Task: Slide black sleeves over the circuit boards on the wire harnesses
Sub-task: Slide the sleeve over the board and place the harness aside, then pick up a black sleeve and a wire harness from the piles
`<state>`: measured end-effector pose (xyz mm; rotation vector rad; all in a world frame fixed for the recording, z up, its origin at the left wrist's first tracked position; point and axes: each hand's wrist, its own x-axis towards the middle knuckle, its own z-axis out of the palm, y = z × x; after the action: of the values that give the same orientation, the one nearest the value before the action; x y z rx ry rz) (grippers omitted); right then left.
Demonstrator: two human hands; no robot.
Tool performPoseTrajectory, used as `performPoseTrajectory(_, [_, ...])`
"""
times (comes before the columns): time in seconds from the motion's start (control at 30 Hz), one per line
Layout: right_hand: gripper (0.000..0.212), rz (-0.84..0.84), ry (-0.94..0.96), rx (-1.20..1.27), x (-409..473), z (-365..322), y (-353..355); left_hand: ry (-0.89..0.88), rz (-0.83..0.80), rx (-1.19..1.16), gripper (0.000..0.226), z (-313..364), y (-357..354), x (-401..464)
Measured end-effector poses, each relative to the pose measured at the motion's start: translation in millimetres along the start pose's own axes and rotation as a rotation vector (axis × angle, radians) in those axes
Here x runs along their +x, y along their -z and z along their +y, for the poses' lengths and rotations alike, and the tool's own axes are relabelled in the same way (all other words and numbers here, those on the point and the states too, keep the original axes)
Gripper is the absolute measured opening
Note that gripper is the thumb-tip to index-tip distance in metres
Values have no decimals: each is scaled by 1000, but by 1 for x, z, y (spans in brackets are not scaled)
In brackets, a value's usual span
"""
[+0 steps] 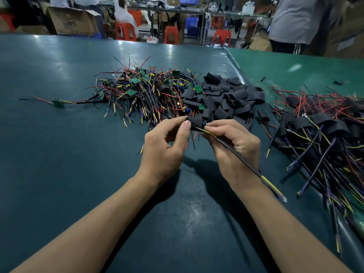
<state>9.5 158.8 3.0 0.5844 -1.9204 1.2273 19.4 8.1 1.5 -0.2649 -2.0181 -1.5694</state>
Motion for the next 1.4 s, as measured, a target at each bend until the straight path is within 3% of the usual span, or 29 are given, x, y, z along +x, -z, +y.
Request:
performPoseTrajectory(0.23, [13, 16, 95, -96, 1, -4, 3, 72, -88, -85, 25, -2, -3, -2])
performPoseTrajectory(0.3, [13, 0, 151, -161, 1, -5, 1, 99, -82, -118, 30, -1, -2, 0])
performPoseTrajectory(0.4, [13, -19, 91, -174, 2, -2, -1, 148, -23, -239, 28, 1, -2, 2])
performPoseTrajectory(0.6, [15, -38, 61, -88, 3, -1, 3, 71, -125, -97, 25, -3, -3, -5])
performPoseTrajectory(0.67, [18, -60, -66, -14, 3, -1, 1, 50, -113, -75, 23, -4, -3, -3])
performPoseTrajectory(0.77, [35, -92, -540, 279, 5, -4, -1, -69, -110, 27, 20, -6, -1, -2])
performPoseTrajectory(0.9, [10, -156, -772, 375, 10, -4, 5, -90, -104, 46, 24, -7, 0, -1])
performPoseTrajectory(1.07, [6, -48, -1161, 613, 17, 1, 14, -120, -110, 69, 20, -5, 0, -1])
performPoseTrajectory(1.2, [10, 63, -1218, 818, 19, 4, 18, -103, -96, 92, 23, -8, -1, 0])
performPoseTrajectory(1.4, [19, 68, -1227, 838, 18, 1, 15, -93, -132, 100, 21, -7, 0, -2])
